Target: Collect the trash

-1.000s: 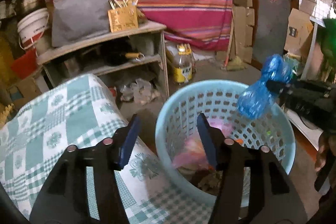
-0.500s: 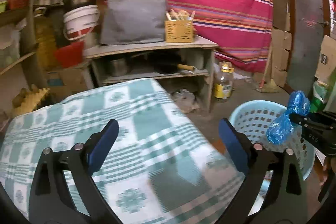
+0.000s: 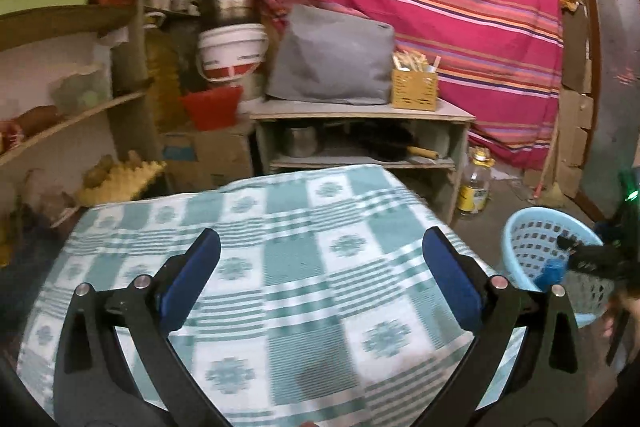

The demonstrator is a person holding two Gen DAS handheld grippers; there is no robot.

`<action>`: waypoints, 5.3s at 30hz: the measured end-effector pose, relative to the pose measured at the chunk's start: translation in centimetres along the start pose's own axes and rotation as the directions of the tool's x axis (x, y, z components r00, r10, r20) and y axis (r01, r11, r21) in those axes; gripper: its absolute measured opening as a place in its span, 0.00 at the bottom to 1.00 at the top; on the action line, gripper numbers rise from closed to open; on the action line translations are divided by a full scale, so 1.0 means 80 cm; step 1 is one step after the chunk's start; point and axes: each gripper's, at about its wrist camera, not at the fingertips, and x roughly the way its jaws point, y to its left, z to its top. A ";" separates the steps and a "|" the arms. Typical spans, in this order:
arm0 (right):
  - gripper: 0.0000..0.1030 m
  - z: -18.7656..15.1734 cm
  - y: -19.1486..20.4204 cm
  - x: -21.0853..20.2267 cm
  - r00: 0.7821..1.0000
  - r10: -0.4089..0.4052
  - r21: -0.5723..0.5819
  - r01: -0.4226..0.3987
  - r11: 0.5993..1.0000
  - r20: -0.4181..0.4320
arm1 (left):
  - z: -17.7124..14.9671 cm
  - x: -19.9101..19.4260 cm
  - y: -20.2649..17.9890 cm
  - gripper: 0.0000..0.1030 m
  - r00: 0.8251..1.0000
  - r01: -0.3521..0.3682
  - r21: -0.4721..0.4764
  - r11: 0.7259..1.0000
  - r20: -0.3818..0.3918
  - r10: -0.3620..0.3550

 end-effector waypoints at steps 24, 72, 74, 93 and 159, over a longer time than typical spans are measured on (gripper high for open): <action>0.96 -0.079 0.212 -0.156 0.930 0.328 -0.171 -0.300 0.938 0.166 | -0.091 -0.083 0.117 0.95 0.980 -0.199 -0.084 0.976 -0.011 0.199; 0.96 -0.096 0.280 -0.175 0.917 0.326 -0.260 -0.265 0.929 0.229 | -0.116 -0.080 0.162 0.95 0.974 -0.222 -0.117 0.968 0.018 0.225; 0.96 -0.096 0.283 -0.174 0.918 0.326 -0.264 -0.265 0.927 0.226 | -0.117 -0.080 0.162 0.95 0.974 -0.224 -0.119 0.967 0.017 0.228; 0.96 -0.100 0.293 -0.168 0.922 0.324 -0.255 -0.268 0.929 0.213 | -0.119 -0.080 0.168 0.95 0.965 -0.260 -0.109 0.959 0.002 0.262; 0.96 -0.089 0.282 -0.163 0.922 0.320 -0.244 -0.265 0.933 0.220 | -0.118 -0.088 0.188 0.95 0.962 -0.271 -0.112 0.956 -0.005 0.272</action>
